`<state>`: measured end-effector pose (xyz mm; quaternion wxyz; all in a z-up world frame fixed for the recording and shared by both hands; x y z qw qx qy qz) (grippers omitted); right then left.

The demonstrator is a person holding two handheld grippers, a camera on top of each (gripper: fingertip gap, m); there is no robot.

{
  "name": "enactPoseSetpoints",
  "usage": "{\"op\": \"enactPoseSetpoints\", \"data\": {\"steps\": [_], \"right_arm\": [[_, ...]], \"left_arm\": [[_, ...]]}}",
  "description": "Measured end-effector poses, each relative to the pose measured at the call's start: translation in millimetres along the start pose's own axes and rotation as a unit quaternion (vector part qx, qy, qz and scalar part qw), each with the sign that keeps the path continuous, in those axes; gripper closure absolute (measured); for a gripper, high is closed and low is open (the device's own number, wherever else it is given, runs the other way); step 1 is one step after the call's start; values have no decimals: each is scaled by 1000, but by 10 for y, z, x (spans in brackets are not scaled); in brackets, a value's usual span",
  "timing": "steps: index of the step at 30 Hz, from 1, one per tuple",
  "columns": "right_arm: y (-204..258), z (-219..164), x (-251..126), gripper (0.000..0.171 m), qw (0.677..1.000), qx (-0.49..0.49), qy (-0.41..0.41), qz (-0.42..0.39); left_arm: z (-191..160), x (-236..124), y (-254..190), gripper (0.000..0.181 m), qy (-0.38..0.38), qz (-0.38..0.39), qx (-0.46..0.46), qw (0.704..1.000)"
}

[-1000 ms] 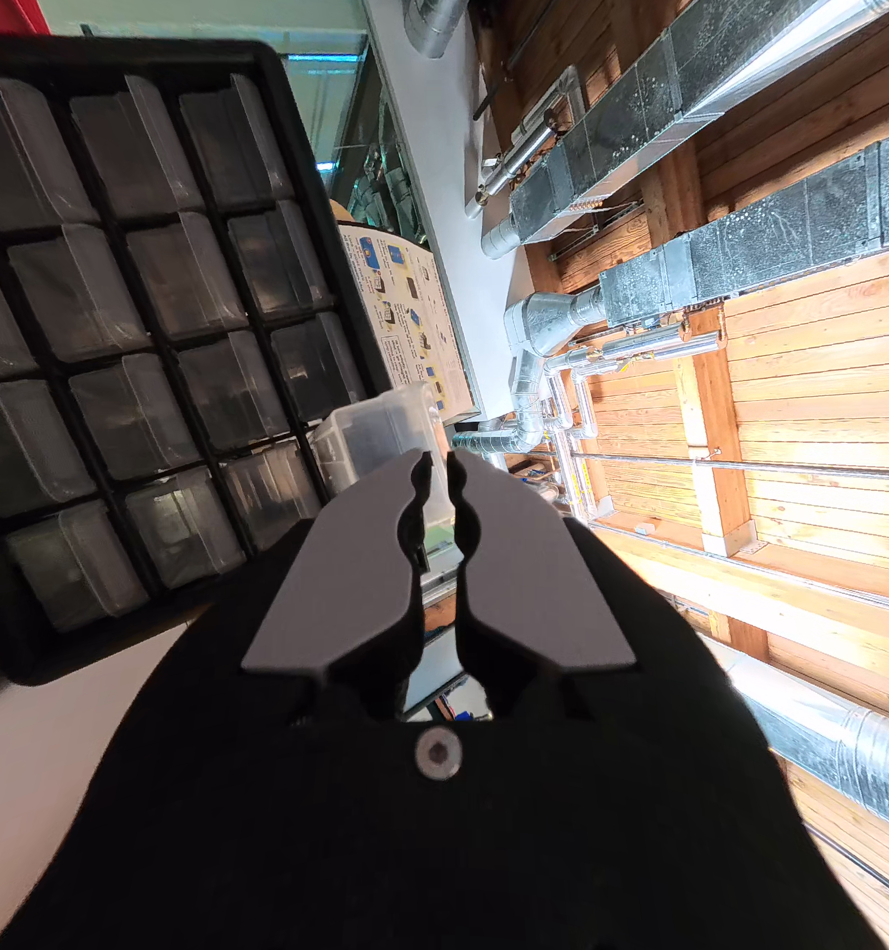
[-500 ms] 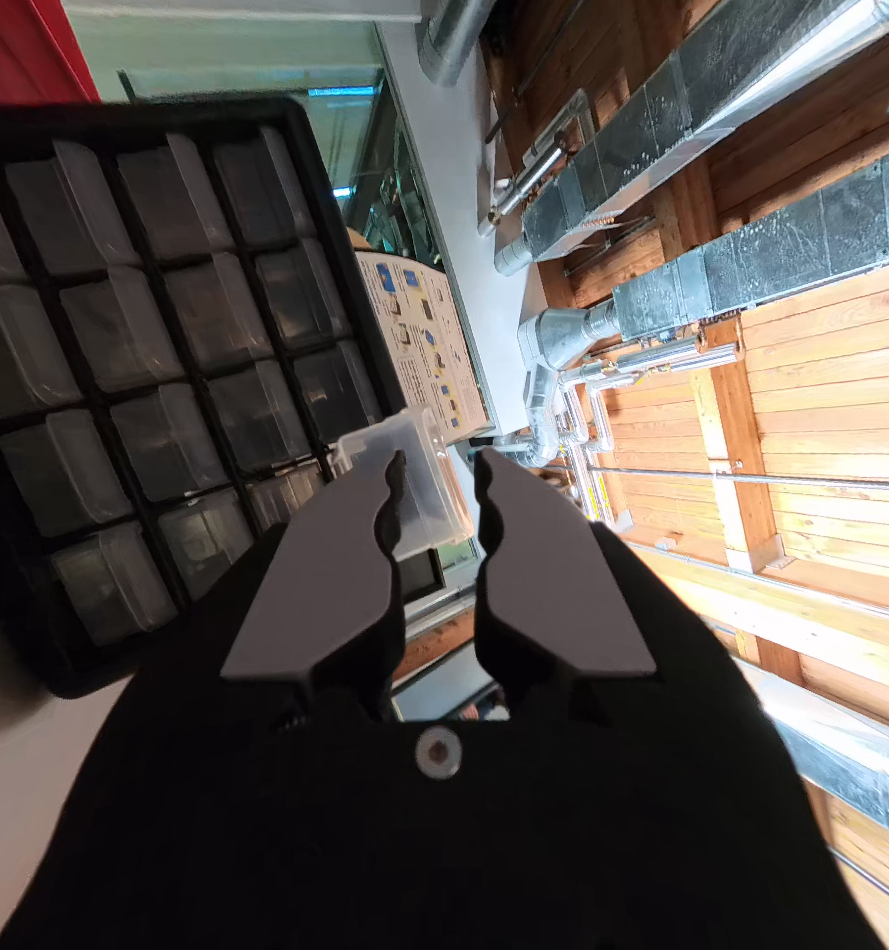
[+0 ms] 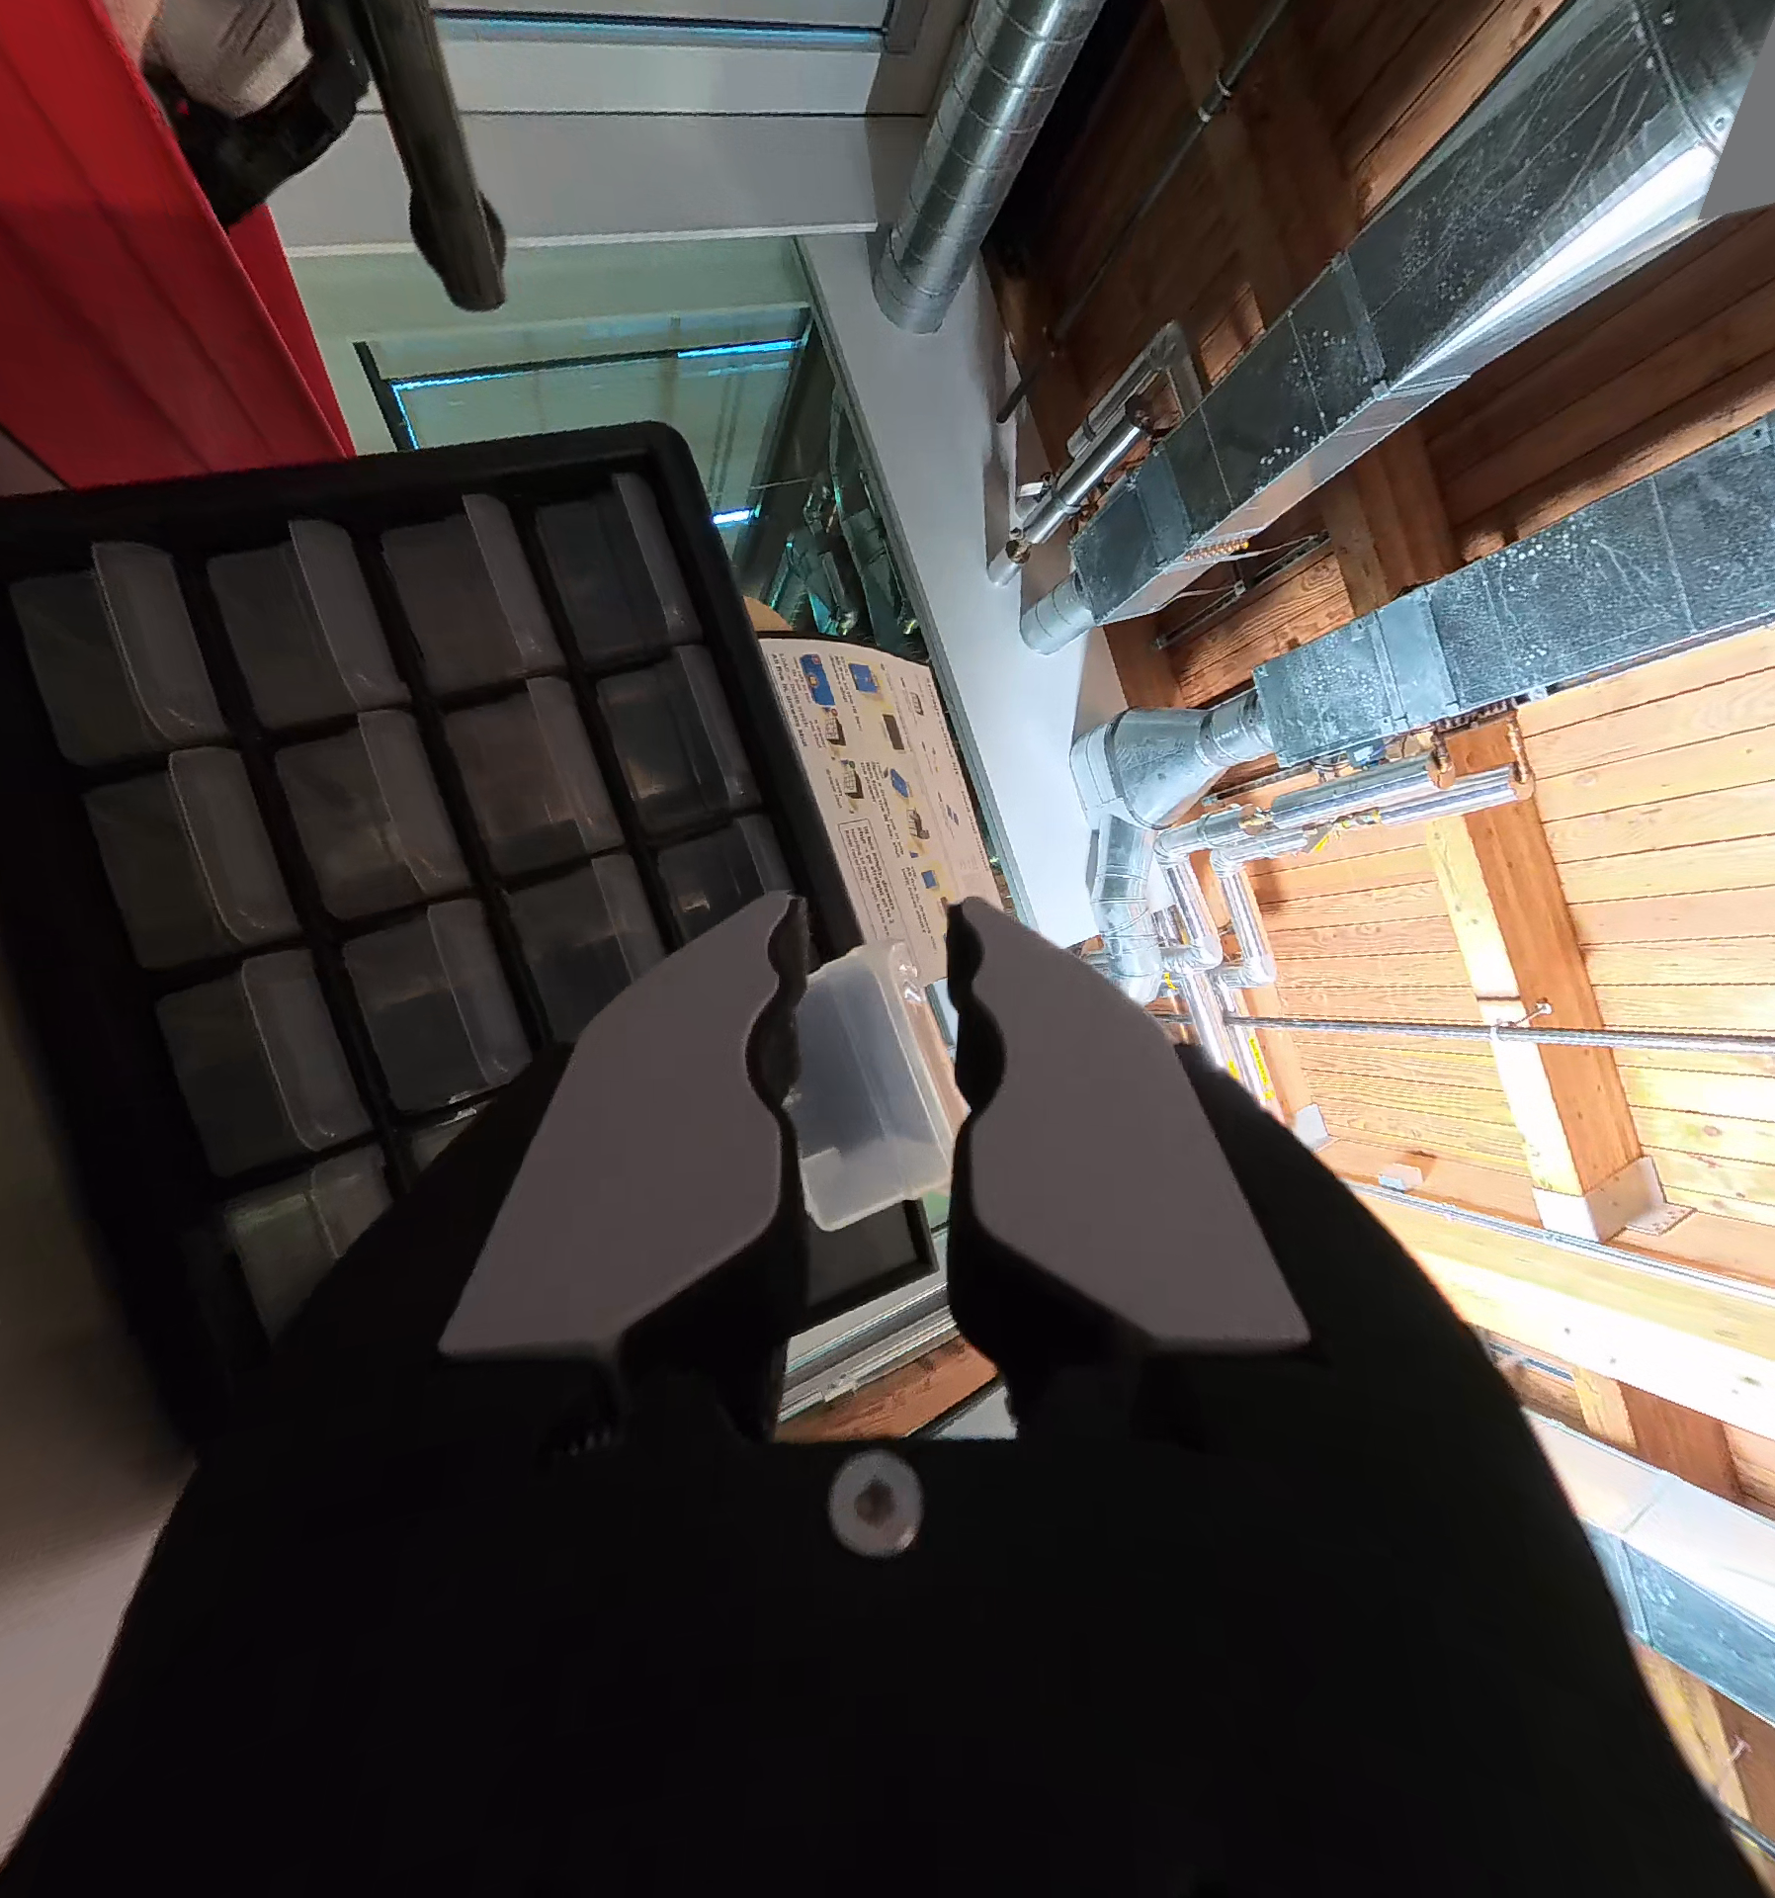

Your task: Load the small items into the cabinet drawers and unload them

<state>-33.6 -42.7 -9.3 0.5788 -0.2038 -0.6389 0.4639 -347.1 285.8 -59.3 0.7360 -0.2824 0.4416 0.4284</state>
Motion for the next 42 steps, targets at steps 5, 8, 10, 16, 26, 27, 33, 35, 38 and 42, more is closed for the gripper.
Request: {"op": "enactPoseSetpoints", "data": {"steps": [5,8,10,16,26,27,33,35,38,42], "right_arm": [[-16,-36,9,148,1000,13,10,6],[-26,-77,19,148,1000,25,18,4],[-22,-91,18,150,999,38,18,3],[79,-113,39,150,998,57,21,21],[70,-113,36,150,996,86,22,22],[63,-116,36,150,996,88,24,22],[40,-140,35,150,995,90,24,21],[23,-132,32,150,996,91,20,14],[-26,-93,8,150,995,100,1,1],[-21,-99,11,150,995,96,5,3]], "left_arm": [[6,-47,56,160,-12,26,20,999],[54,-415,75,161,-63,37,17,997],[103,-829,-23,160,-121,18,27,992],[-10,-2155,-1543,161,-318,-319,251,857],[352,-2009,-3590,160,-47,-278,563,777],[389,-1952,-3660,161,-23,-264,576,773],[446,-1645,-3852,161,78,-213,603,765],[453,-1550,-3879,161,95,-197,606,765],[438,-1429,-3912,161,134,-186,610,759],[452,-1349,-3924,161,167,-172,615,752]]}}
Point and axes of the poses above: each gripper's, where its closed fingertips meet, x out along the fingers, z out of its top, y = z × x across the jaws, the point moved 9 cm from there along -x, back along the fingers, and after that the axes turned 7 degrees about -z, right-handed, at the moved point
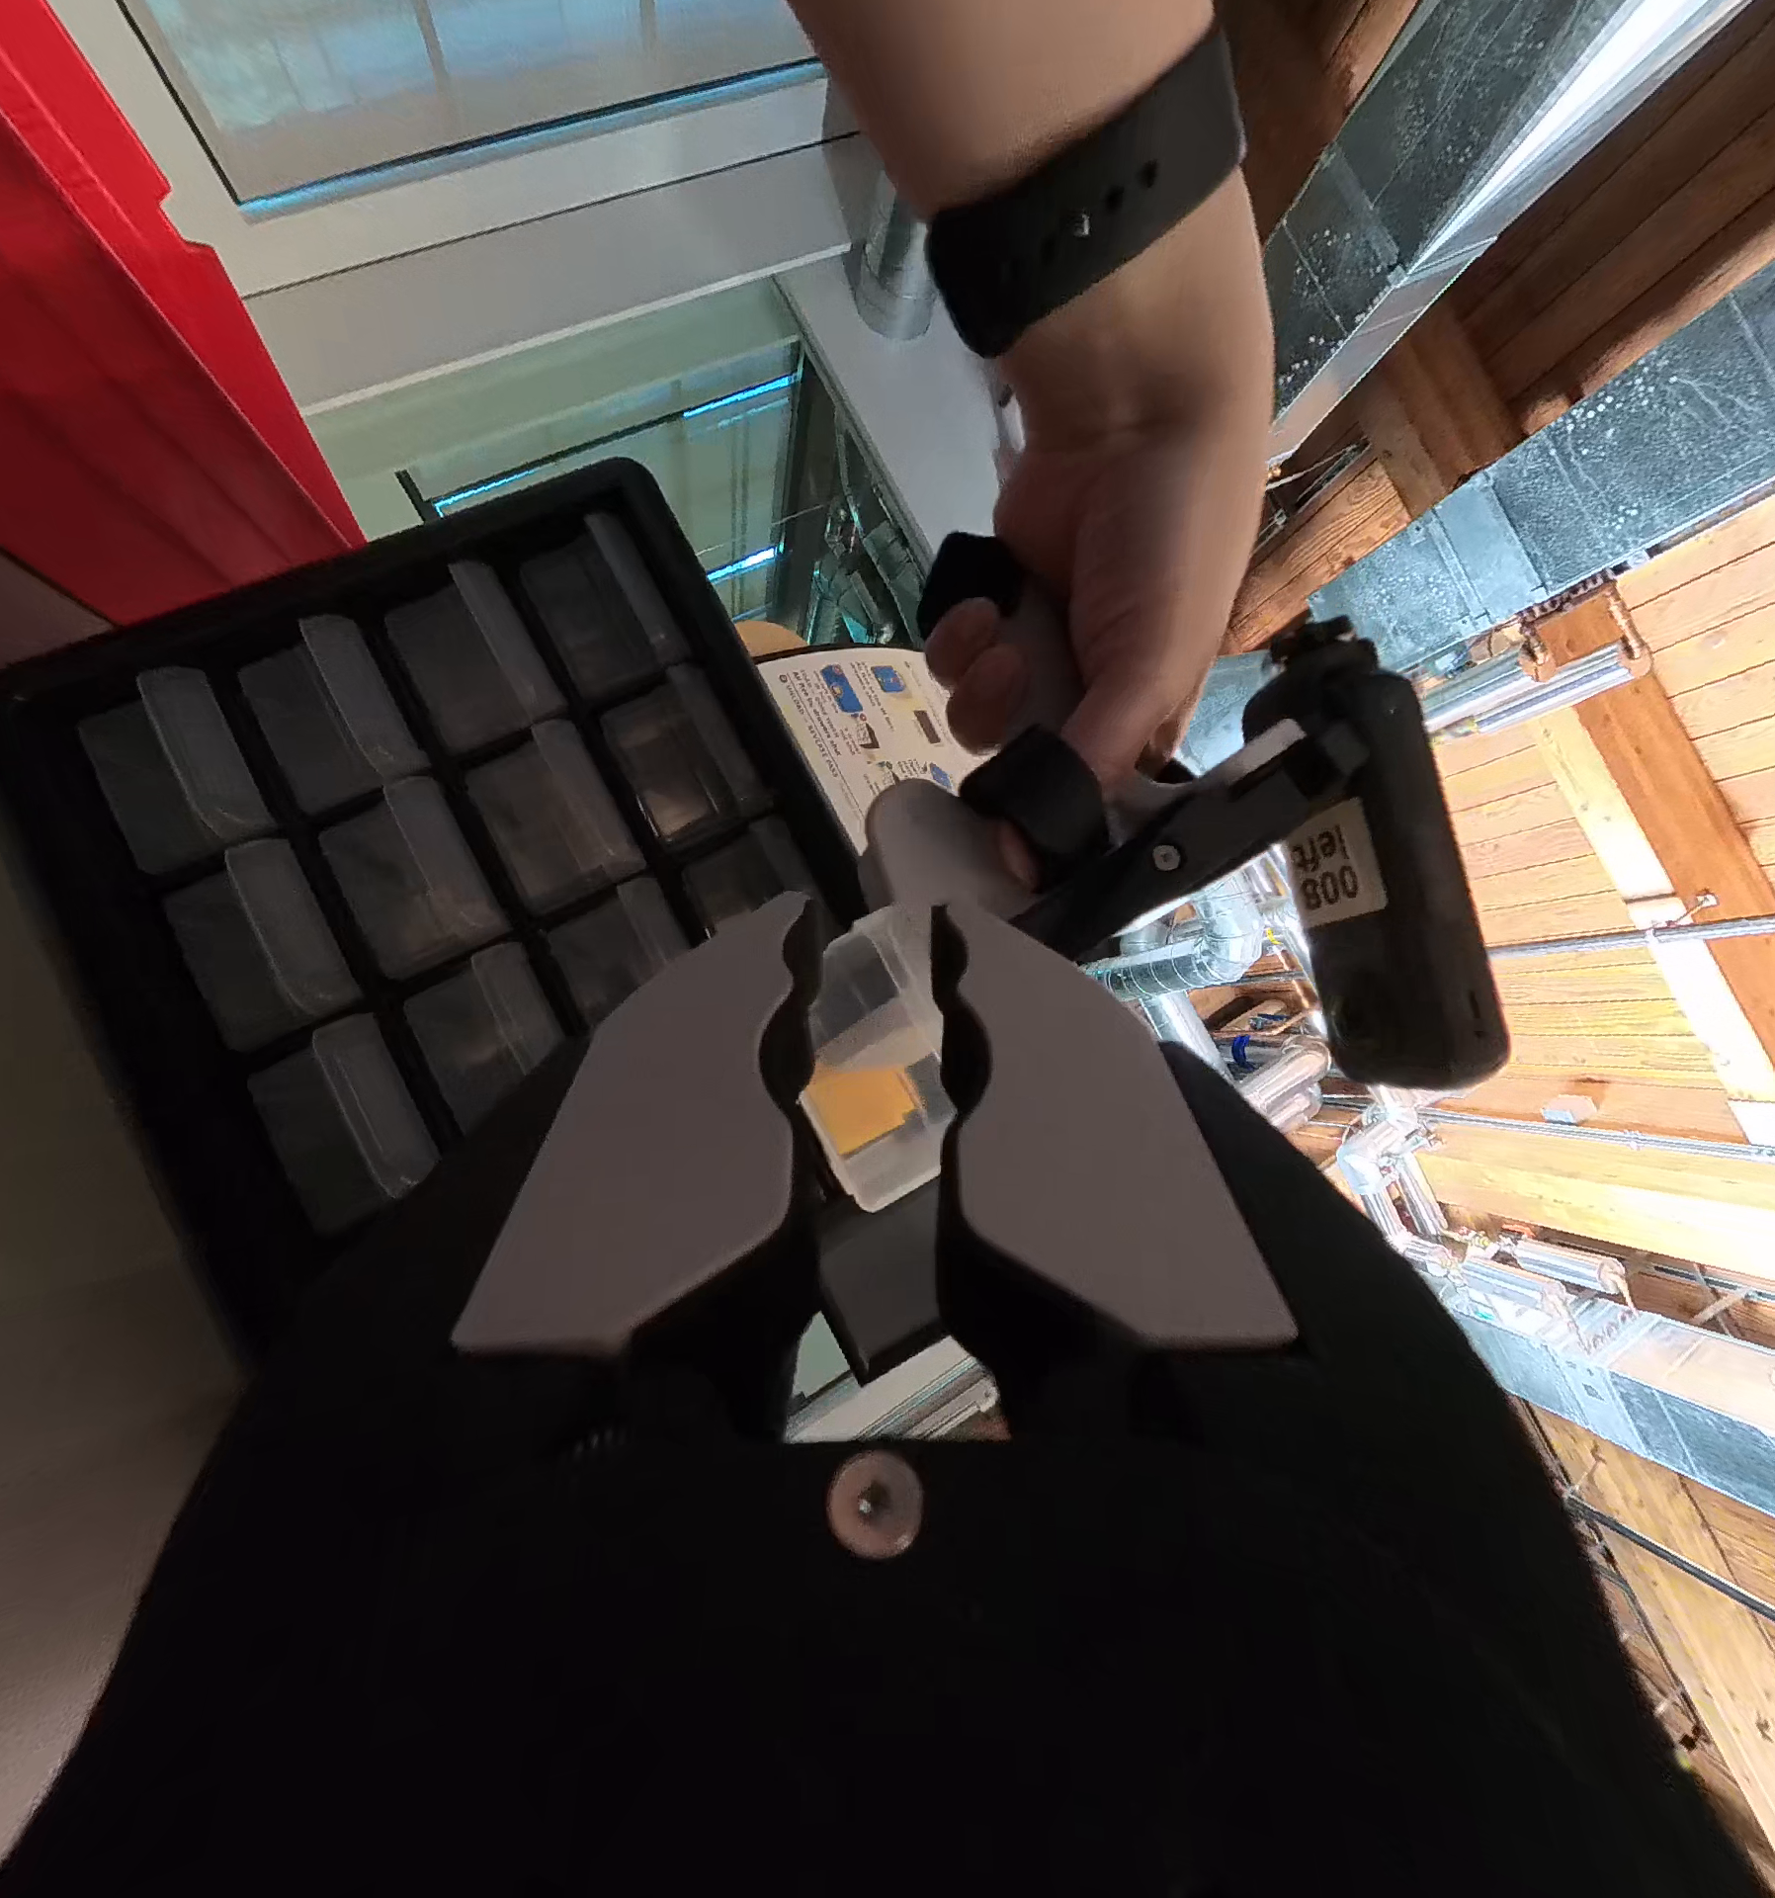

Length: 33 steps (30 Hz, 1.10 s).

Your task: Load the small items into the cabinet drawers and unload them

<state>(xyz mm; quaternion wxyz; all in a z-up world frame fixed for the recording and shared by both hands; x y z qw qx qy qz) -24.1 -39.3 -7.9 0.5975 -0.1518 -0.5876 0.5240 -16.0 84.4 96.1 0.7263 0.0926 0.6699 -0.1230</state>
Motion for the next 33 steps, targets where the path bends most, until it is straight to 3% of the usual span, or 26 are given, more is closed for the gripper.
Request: {"op": "enactPoseSetpoints", "data": {"steps": [5,8,13,17,21,25,33], "right_arm": [[-2,-21,7,150,1000,-1,6,3],[-20,-37,1,150,1000,-1,4,2],[-69,-83,-10,155,1000,6,13,-8],[-56,-162,12,163,999,8,38,-3],[0,-206,80,162,998,-5,69,14],[80,-272,216,155,991,-34,128,8],[284,-396,466,152,981,-4,193,26]], "left_arm": [[-23,0,12,161,15,-16,-15,1000],[-79,-54,9,151,13,8,-12,1000],[-275,-327,-82,153,-105,45,-25,993],[-731,-513,-265,163,-227,112,-46,966],[-1240,-497,-564,169,-327,118,-75,935],[-1717,-454,-763,169,-370,162,-104,909],[-2428,-528,-672,171,-444,146,-196,862]]}}
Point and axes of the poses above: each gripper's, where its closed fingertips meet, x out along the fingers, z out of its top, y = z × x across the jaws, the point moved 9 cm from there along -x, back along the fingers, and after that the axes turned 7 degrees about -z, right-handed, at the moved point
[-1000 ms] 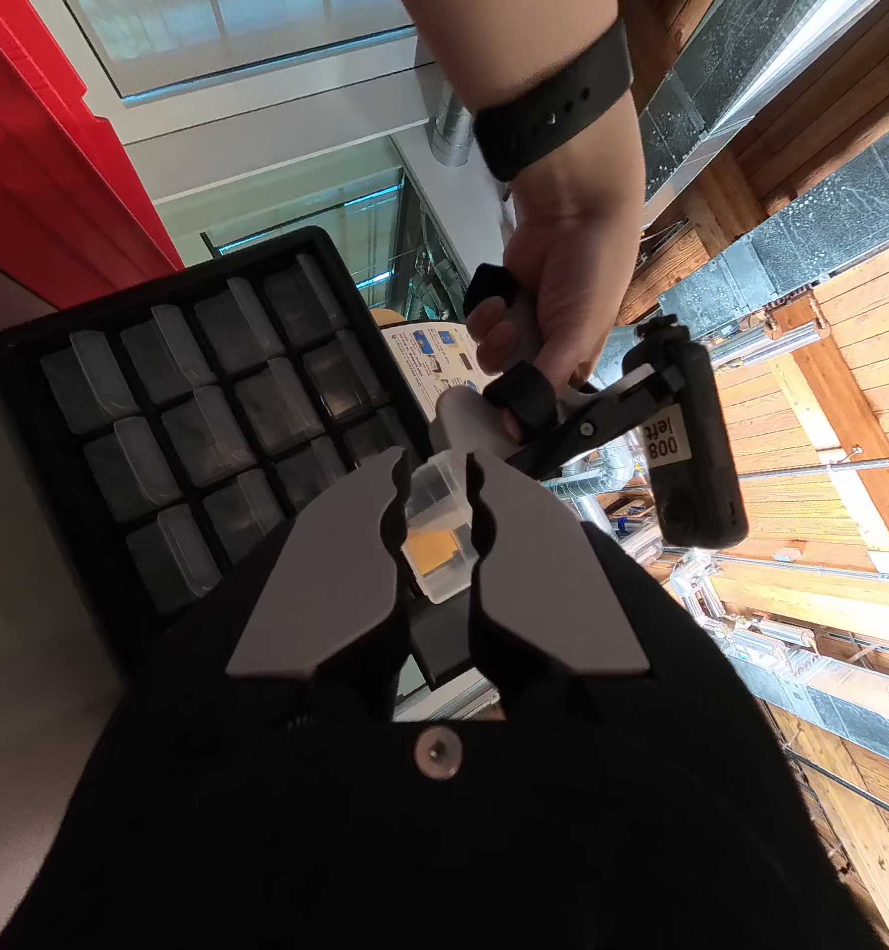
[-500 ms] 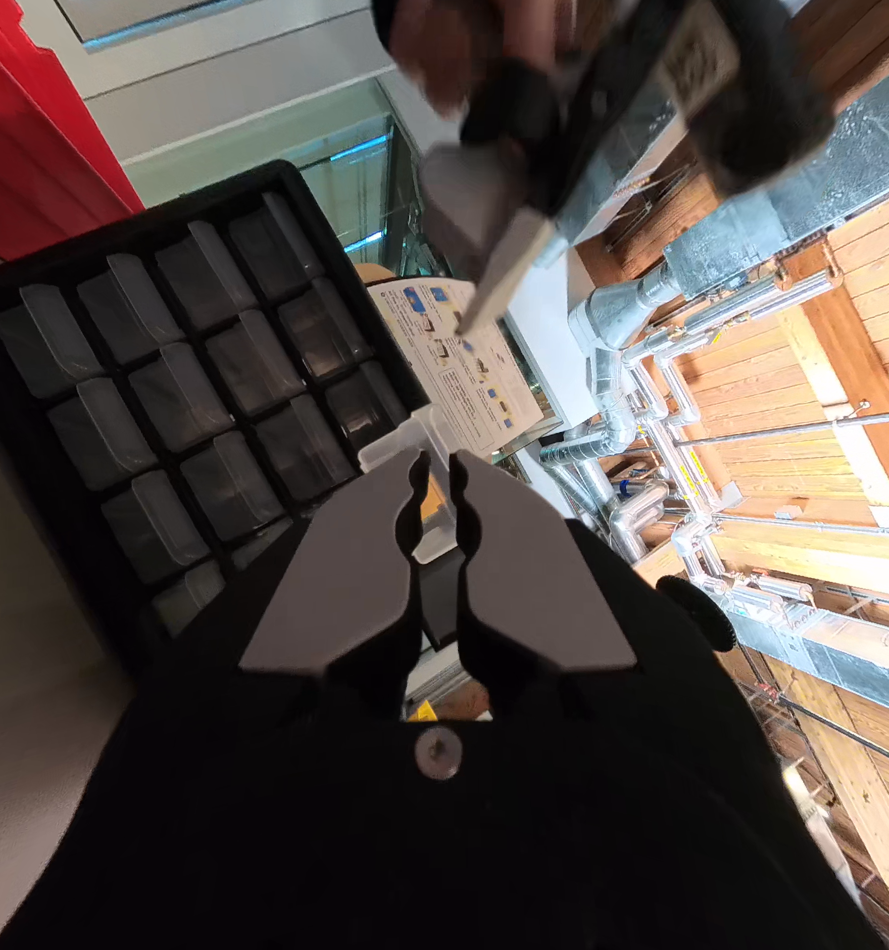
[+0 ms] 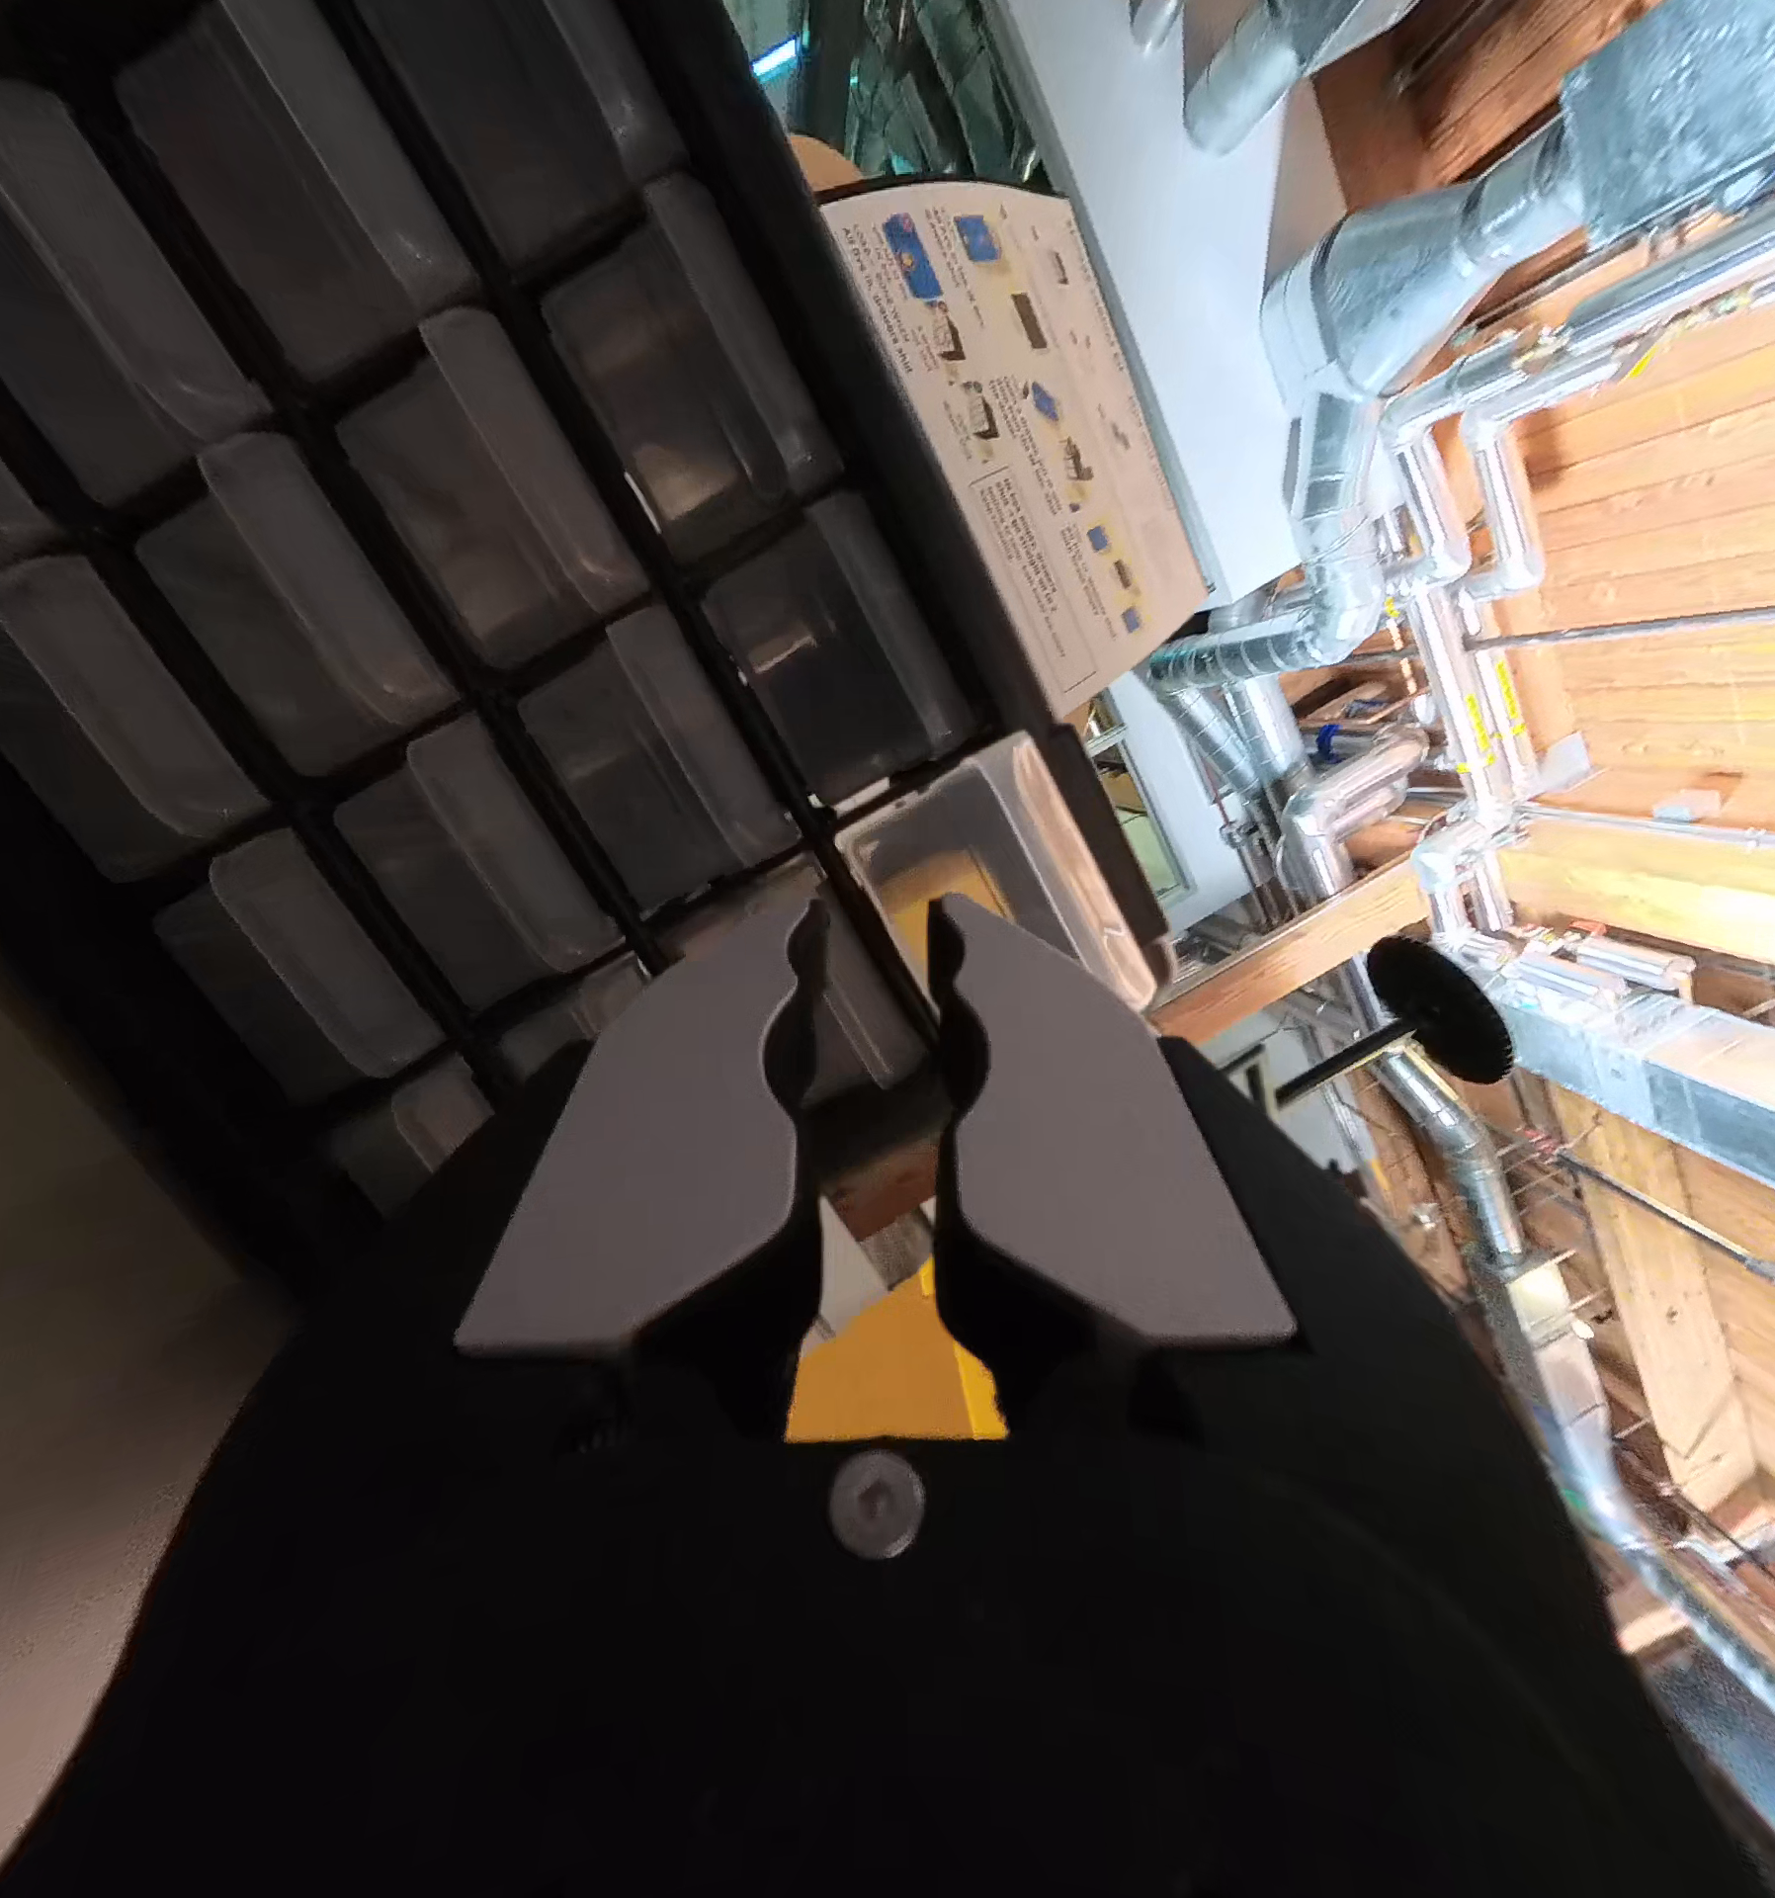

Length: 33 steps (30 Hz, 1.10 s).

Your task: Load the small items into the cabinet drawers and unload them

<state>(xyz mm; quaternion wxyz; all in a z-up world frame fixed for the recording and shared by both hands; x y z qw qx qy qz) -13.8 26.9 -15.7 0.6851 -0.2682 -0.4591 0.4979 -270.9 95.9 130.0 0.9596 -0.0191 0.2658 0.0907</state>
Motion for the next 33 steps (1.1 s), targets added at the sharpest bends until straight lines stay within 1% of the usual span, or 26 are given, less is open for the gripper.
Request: {"op": "enactPoseSetpoints", "data": {"steps": [2,5,9,11,15,17,21,22,24,26,30,33], "right_arm": [[1,15,50,152,1000,26,4,10],[-35,16,109,151,998,62,21,20],[-63,-46,188,152,992,112,53,36],[-56,-80,221,152,991,110,68,40],[-57,-106,260,152,991,107,72,40],[-68,-104,284,152,989,119,75,44],[-90,-96,289,149,986,135,91,46],[-103,-56,258,148,986,139,81,41],[-108,153,152,150,991,128,3,36],[-20,439,96,153,993,92,-63,42],[289,936,260,152,995,16,-96,35],[482,1129,445,152,994,-14,-111,22]], "left_arm": [[-42,-88,68,171,-11,-3,-12,1000],[-99,-206,173,171,-15,29,-21,999],[-191,-342,281,171,-4,67,-37,997],[-284,-412,367,171,14,97,-59,993],[-608,-489,672,169,85,154,-166,970],[-759,-511,844,168,112,196,-196,954],[-1027,-474,1084,167,164,222,-243,930],[-1087,-457,1128,167,180,227,-250,924],[-1171,-420,1191,168,201,231,-255,917],[-1208,-387,1235,169,203,226,-261,916],[-1312,-337,1299,170,225,219,-279,907],[-1429,-297,1342,168,242,201,-300,900]]}}
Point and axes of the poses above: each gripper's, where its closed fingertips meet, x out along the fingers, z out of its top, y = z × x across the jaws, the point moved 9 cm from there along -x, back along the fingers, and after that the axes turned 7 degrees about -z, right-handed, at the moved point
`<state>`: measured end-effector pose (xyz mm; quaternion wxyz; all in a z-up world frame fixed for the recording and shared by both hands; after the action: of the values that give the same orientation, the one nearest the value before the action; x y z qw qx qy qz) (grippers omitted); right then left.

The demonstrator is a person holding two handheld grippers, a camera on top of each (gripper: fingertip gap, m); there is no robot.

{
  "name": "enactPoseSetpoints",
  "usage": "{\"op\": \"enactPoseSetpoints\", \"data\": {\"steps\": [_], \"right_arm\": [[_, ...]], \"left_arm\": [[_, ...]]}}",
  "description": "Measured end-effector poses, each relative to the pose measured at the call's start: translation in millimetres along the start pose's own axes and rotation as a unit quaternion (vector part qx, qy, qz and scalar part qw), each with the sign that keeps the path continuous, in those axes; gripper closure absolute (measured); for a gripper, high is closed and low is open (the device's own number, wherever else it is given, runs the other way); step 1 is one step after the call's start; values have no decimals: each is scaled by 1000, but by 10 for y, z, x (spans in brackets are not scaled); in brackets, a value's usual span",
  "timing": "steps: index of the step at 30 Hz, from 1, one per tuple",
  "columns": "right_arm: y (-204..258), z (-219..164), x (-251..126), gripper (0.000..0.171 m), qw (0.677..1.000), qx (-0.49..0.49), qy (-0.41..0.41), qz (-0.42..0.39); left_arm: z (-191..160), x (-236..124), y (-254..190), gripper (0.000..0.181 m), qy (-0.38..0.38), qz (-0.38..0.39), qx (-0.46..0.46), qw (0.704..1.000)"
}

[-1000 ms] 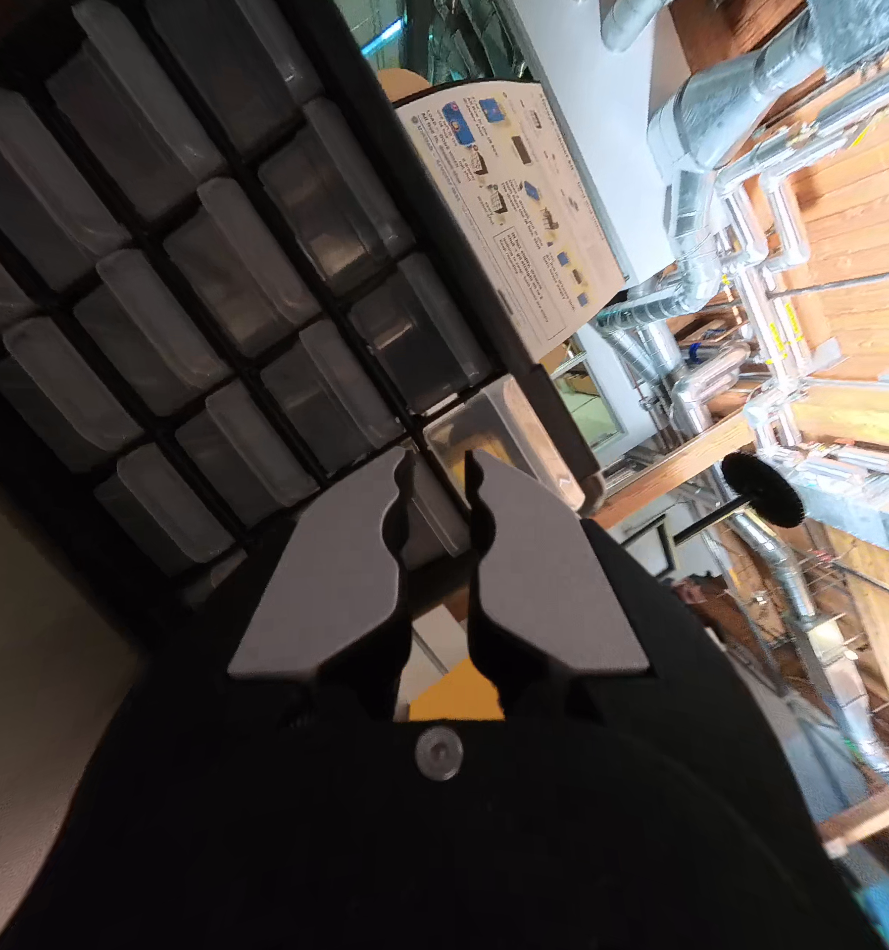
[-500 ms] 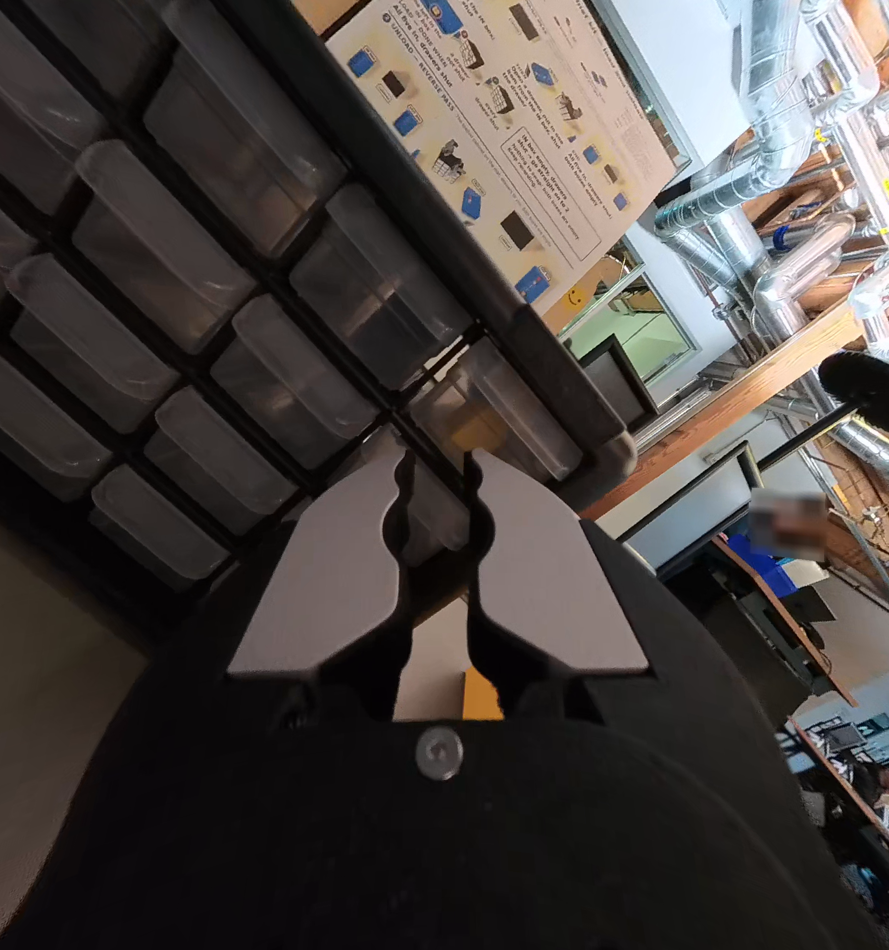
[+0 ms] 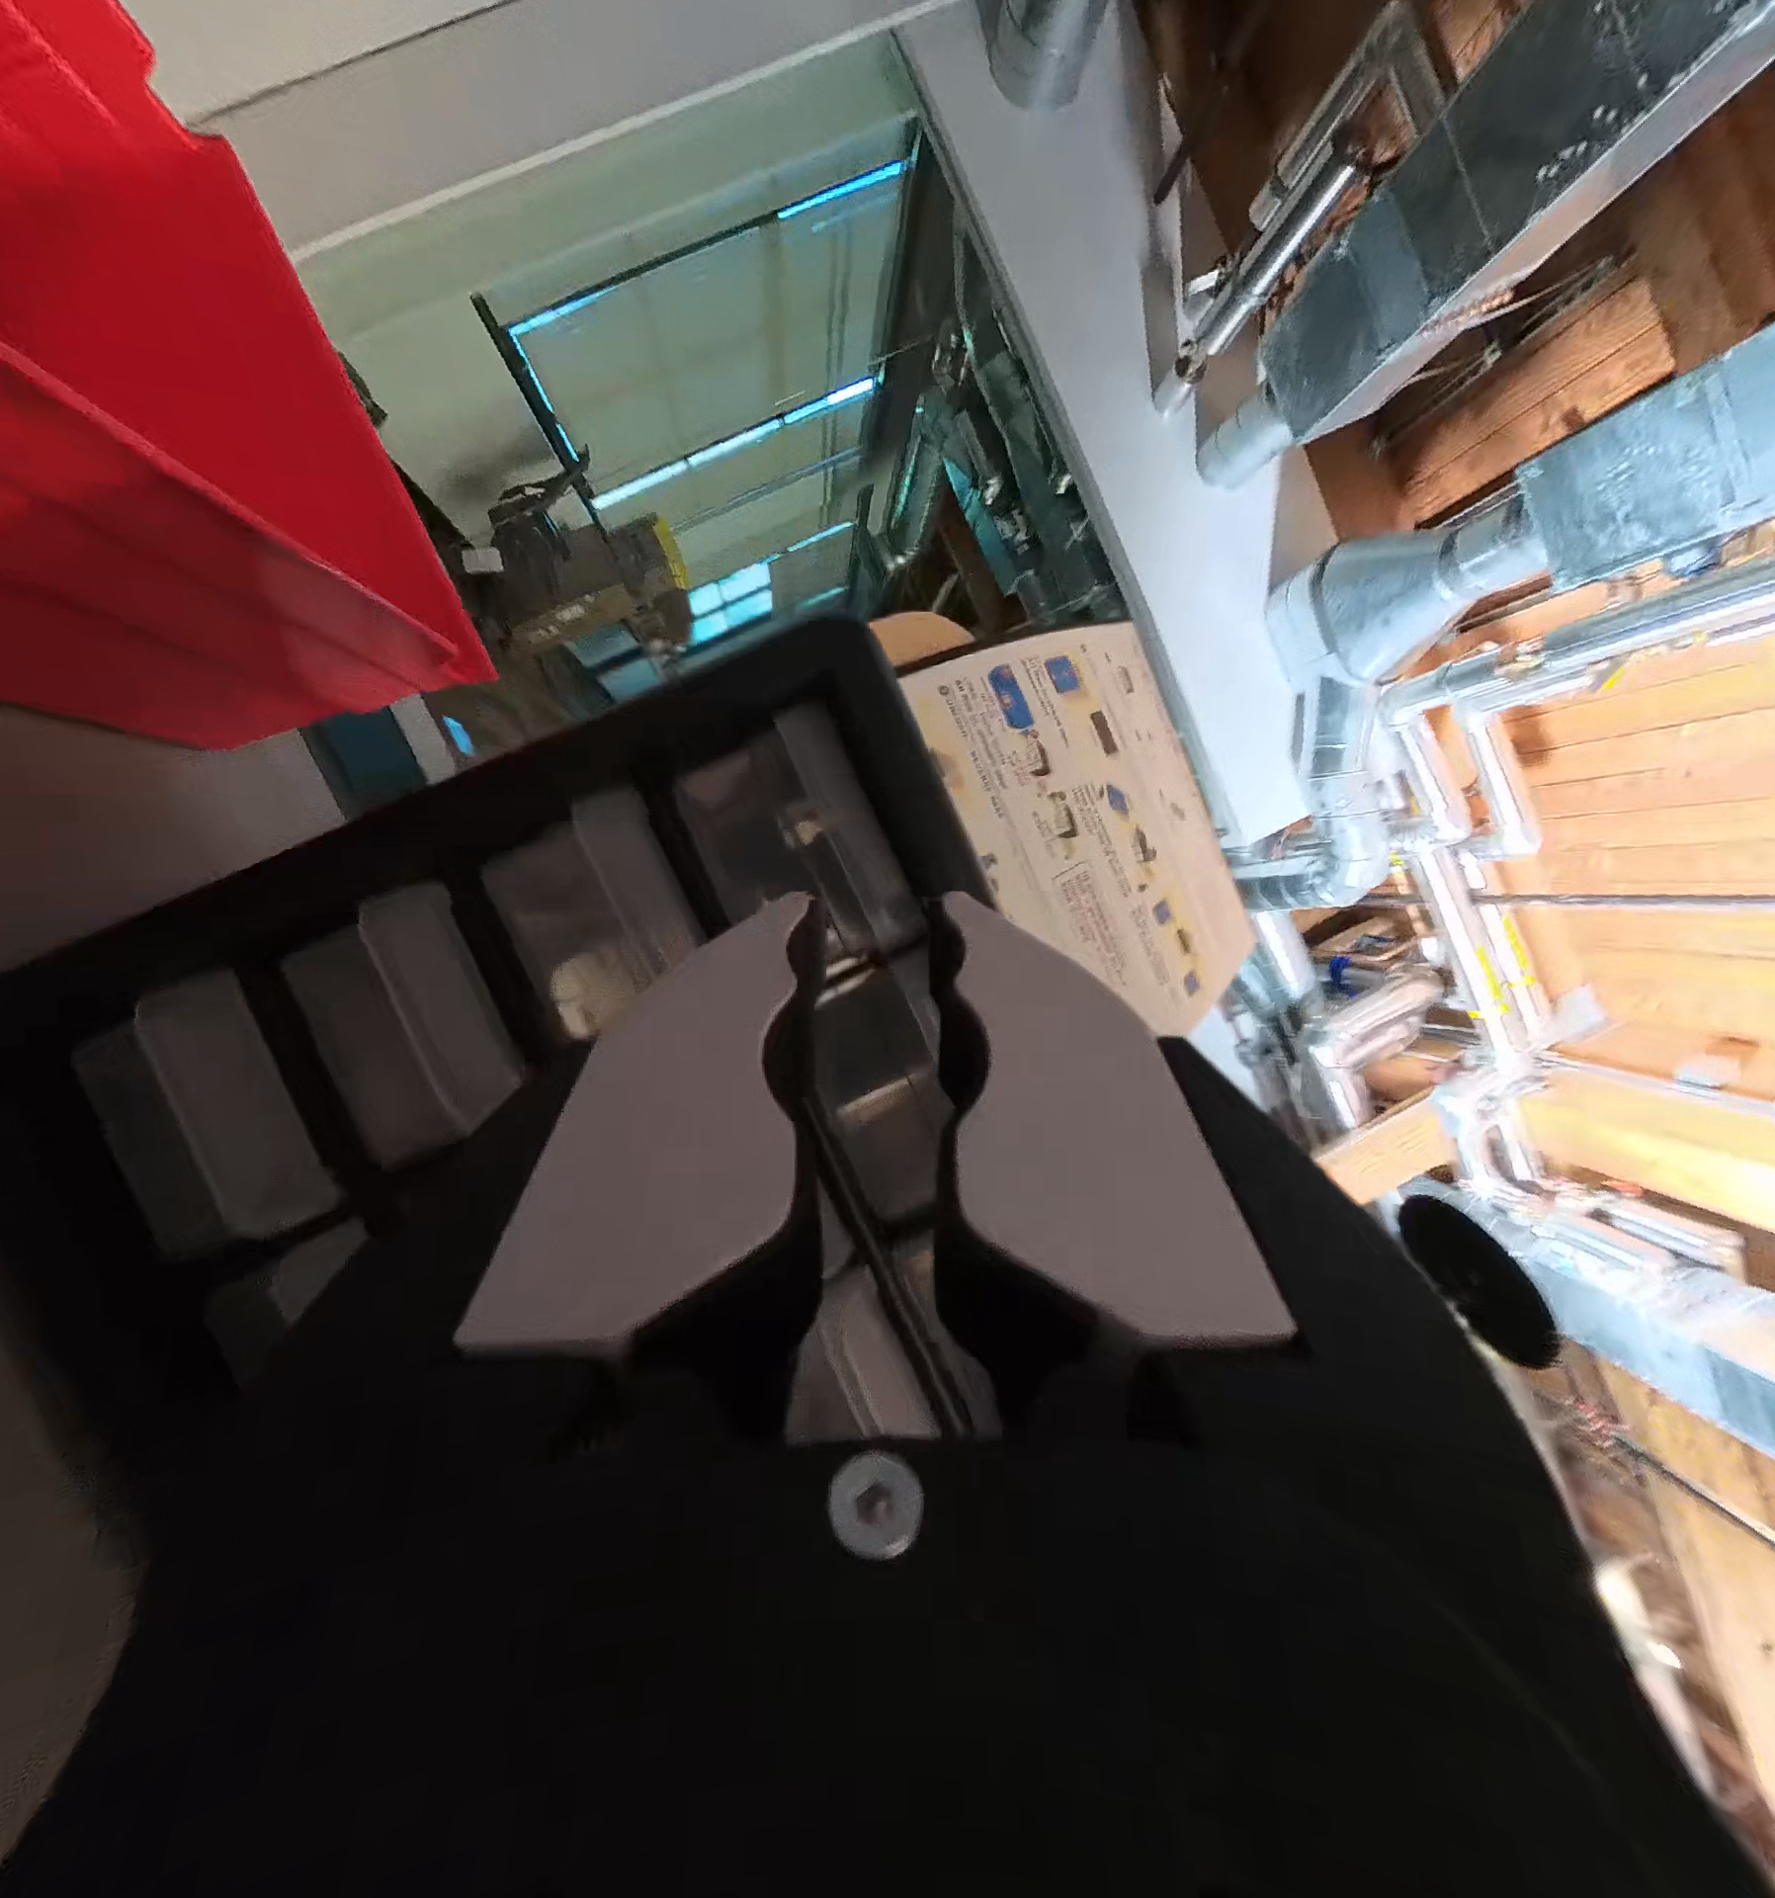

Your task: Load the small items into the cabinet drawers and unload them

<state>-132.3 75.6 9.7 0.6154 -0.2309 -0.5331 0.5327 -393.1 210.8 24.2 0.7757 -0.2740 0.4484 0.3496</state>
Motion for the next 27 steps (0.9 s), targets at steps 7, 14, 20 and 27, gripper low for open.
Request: {"op": "enactPoseSetpoints", "data": {"steps": [7,14,20,27], "right_arm": [[196,-38,266,153,998,-52,3,-43],[149,-39,203,163,995,-66,-31,-65],[80,103,-32,163,993,-81,-62,-57],[6,246,-268,164,992,-82,-87,-49]], "left_arm": [[2,67,109,168,4,-10,-21,1000],[60,233,54,169,22,-37,1,999],[156,516,59,164,34,-33,7,999],[255,851,103,167,39,2,-3,999]]}}
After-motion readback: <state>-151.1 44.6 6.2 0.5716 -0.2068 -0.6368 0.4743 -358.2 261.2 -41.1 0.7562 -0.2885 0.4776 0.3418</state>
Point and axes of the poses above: each gripper's, where its closed fingertips meet, x out along the fingers, z out of its top, y = z × x across the jaws, the point moved 9 cm from there along -x, back along the fingers, and after that the axes turned 7 degrees about -z, right-handed, at the moved point
